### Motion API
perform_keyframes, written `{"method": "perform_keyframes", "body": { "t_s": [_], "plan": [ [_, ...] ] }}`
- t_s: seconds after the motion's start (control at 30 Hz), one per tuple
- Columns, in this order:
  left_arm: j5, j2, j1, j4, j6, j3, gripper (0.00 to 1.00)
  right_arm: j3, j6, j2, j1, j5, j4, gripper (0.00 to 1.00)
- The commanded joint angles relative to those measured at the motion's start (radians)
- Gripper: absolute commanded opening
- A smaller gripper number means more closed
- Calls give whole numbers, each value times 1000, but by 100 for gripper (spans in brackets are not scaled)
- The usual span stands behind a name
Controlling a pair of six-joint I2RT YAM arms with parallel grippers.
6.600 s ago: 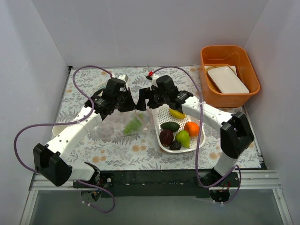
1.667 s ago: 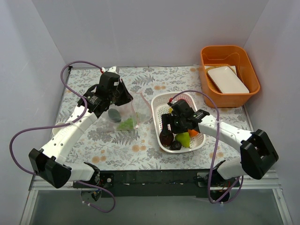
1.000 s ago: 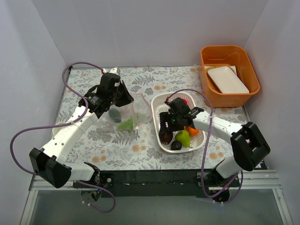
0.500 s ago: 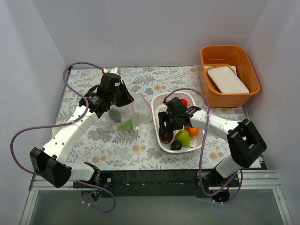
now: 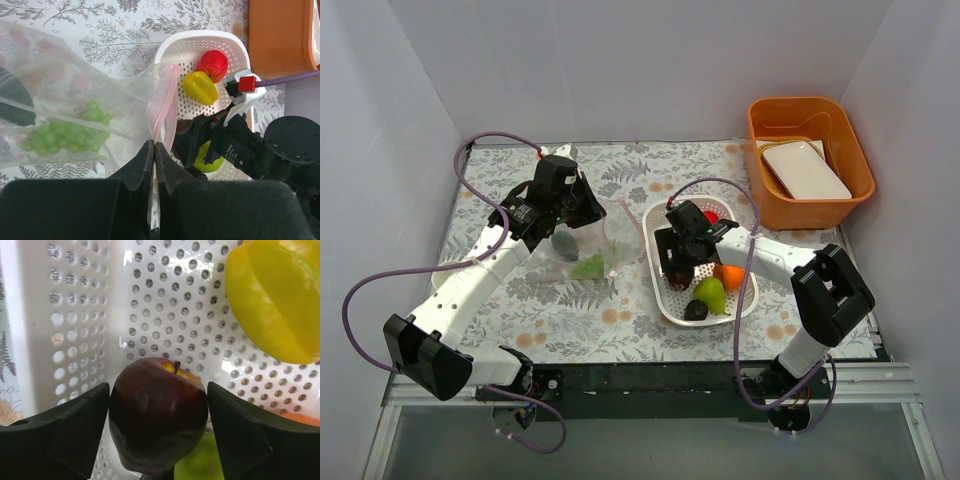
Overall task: Place the food in the zip-top bag and seal the zipper
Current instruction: Pick up the fake fruit from the bin, then place the fake fruit in the zipper food storage bag.
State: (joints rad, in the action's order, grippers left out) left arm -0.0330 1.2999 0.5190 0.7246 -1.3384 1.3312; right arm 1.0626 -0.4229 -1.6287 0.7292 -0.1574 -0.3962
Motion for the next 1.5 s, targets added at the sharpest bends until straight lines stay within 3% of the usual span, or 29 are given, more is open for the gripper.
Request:
{"method": "perform_keyframes", "body": {
  "t_s": [0.0, 0.17, 0.27, 0.53, 0.77, 0.93, 1.47],
  "plan": [
    [10, -17, -2, -10, 7, -1, 0, -7, -2, -13, -2, -51, -29, 88],
    [15, -19, -2, -16, 7, -7, 0, -33, -7, 13, -2, -51, -20, 90],
    [19, -16, -2, -17, 7, -7, 0, -32, -8, 18, -2, -47, -30, 87],
    [19, -14, -2, -21, 8, -13, 0, -39, -22, 99, -2, -45, -20, 47],
    [27, -11, -2, -25, 8, -18, 0, 7, -53, 220, -2, -27, 40, 46],
    [31, -1, -4, -28, 8, -15, 0, -32, -117, 311, -1, 81, 253, 44],
    [65, 10, -2, -50, 1, -26, 0, 30, -120, 231, 58, 243, 431, 44]
  ]
}}
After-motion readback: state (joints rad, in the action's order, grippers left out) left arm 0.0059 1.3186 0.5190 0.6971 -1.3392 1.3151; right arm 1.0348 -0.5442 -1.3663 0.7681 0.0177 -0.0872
